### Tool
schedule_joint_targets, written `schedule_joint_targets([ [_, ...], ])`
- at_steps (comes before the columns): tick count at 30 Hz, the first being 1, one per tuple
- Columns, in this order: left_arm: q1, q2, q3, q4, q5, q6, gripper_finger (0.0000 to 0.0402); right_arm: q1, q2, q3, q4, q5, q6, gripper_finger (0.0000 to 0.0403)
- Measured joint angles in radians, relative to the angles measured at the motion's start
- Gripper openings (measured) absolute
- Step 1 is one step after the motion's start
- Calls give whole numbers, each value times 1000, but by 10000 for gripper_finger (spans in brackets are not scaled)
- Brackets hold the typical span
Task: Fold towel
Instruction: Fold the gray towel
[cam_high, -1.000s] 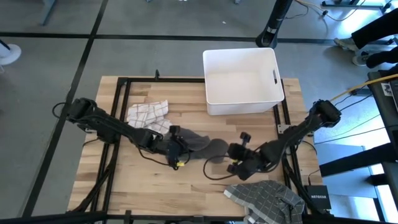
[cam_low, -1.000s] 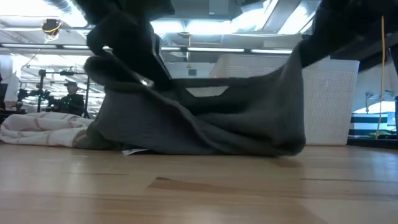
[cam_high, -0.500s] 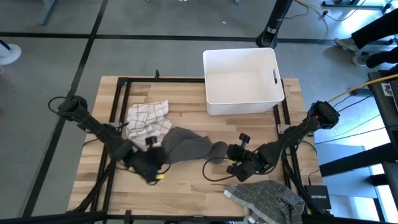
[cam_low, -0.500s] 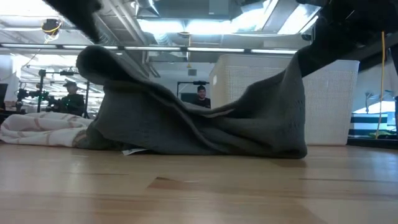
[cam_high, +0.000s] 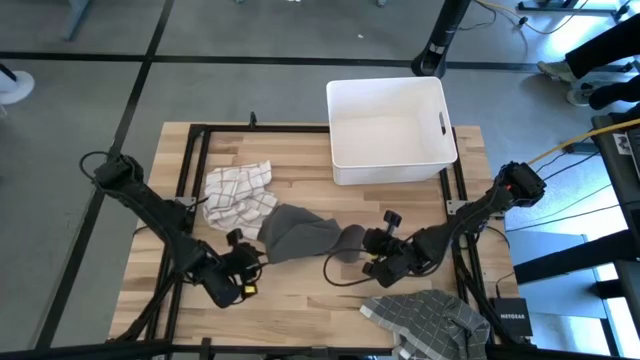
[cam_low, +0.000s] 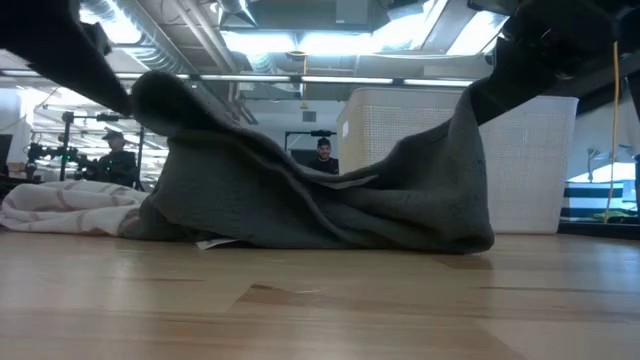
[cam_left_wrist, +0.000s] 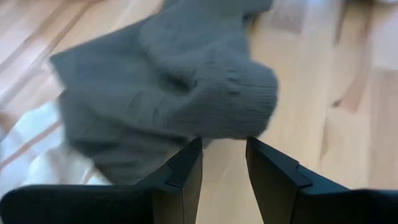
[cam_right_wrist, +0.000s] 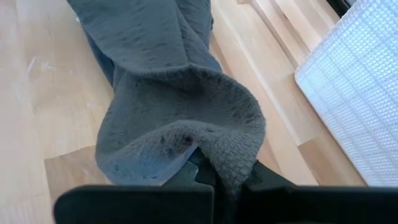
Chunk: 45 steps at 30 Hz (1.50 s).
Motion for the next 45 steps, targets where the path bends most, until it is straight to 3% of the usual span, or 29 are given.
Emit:
schedule_joint_targets([
  [4,3,0,-17,119,4,80,115,0,0,0,-1,0,-1,9],
  [15,38,0,-17,167,-5,64,119,1,0,0,-1,0,-3,10],
  [23,58,0,-17,172,-7,114,182,2,0,0,6,0,-2,10],
  [27,56,30,-17,262,-31,102,194,2,0,0,26,0,-2,10],
  [36,87,110,-17,164,-288,80,177,2,0,0,35,1,-2,10],
  [45,151,131,-17,95,-312,118,127,2,0,0,42,8,-3,10],
])
